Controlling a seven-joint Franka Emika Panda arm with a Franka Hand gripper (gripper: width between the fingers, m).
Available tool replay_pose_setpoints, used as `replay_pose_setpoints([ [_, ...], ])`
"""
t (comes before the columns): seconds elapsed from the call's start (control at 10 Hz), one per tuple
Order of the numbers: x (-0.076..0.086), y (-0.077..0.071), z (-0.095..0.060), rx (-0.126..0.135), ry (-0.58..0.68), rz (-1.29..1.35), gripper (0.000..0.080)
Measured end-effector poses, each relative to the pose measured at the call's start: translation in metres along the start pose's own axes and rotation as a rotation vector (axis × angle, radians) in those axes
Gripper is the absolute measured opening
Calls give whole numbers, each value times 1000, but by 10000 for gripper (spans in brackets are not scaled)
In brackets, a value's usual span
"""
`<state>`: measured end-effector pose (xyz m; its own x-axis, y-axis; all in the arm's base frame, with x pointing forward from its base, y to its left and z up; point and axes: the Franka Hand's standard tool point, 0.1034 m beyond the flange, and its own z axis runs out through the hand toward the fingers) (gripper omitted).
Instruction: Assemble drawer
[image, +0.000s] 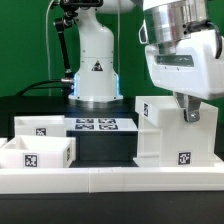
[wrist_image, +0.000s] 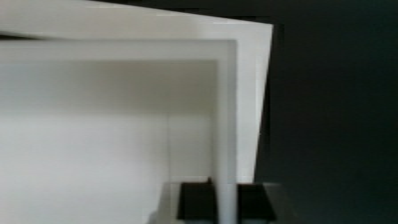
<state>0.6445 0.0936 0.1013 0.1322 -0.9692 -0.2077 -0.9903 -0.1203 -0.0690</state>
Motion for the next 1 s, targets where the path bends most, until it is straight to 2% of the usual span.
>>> replay_pose_setpoints([
  [0.2,0,0,0,-1,-1,-6,38],
  [0.3,0,0,0,-1,-1,-7,88],
  [0.4,-1,0,0,-1,-1,-8,88],
  [0.5,-1,0,0,-1,-1,-24,301],
  [0.6,-2,1,-3,0,-1,-129,301],
  [0.7,-3,3,-10,4,-1,-204,497],
  [0.8,-2,4,-20,6,-3,-290,624],
  [1.0,-3,6,-37,16,-1,-419,643],
])
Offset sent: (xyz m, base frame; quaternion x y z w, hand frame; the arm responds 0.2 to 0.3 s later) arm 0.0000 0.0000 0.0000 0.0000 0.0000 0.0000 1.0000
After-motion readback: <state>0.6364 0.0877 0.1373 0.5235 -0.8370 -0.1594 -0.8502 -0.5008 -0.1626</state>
